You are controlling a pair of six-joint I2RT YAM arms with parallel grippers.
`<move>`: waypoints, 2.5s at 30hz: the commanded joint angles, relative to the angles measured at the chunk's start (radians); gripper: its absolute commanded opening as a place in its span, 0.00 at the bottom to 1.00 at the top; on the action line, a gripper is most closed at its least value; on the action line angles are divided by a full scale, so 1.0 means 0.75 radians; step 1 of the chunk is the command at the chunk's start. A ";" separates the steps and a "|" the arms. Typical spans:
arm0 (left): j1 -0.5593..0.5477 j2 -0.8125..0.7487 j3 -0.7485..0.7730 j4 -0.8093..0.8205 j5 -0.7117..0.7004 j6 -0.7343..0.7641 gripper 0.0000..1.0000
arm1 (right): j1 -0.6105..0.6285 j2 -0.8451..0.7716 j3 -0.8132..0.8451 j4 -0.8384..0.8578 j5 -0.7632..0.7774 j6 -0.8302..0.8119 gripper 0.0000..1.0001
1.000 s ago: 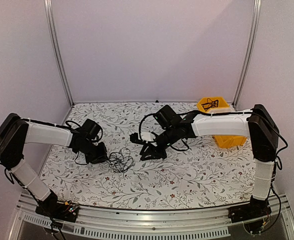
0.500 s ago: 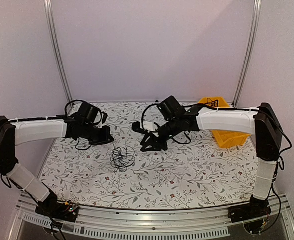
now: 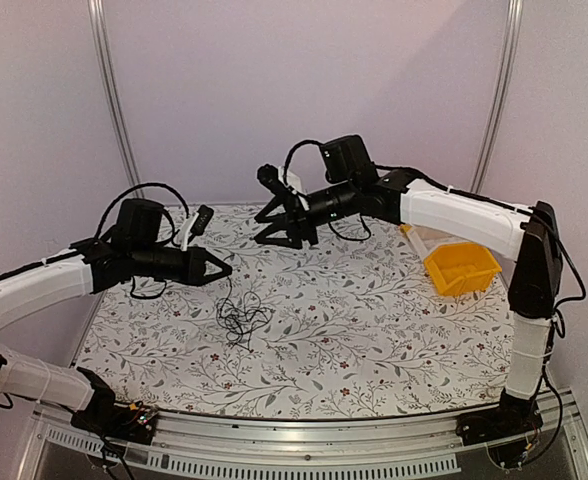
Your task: Untangle the cables
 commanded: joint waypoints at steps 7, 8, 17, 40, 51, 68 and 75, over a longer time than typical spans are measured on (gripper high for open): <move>-0.049 -0.069 0.064 0.028 0.023 -0.026 0.00 | 0.018 0.132 0.029 0.017 -0.175 0.134 0.54; -0.048 -0.081 0.075 0.032 0.014 -0.035 0.00 | 0.018 0.129 0.022 0.027 -0.196 0.155 0.55; -0.067 -0.098 0.105 -0.041 0.004 -0.005 0.00 | 0.029 0.128 0.105 0.090 0.056 0.141 0.55; -0.120 -0.062 0.065 0.005 0.023 -0.016 0.00 | 0.170 0.054 -0.022 0.157 0.424 -0.437 0.44; -0.121 -0.024 0.072 0.015 0.009 -0.031 0.00 | 0.177 -0.022 -0.144 0.220 0.394 -0.512 0.45; -0.122 0.012 0.060 0.055 0.044 -0.048 0.00 | 0.210 -0.006 -0.124 0.245 0.518 -0.636 0.36; -0.122 0.022 0.064 0.053 0.056 -0.046 0.00 | 0.216 0.020 -0.105 0.249 0.536 -0.649 0.30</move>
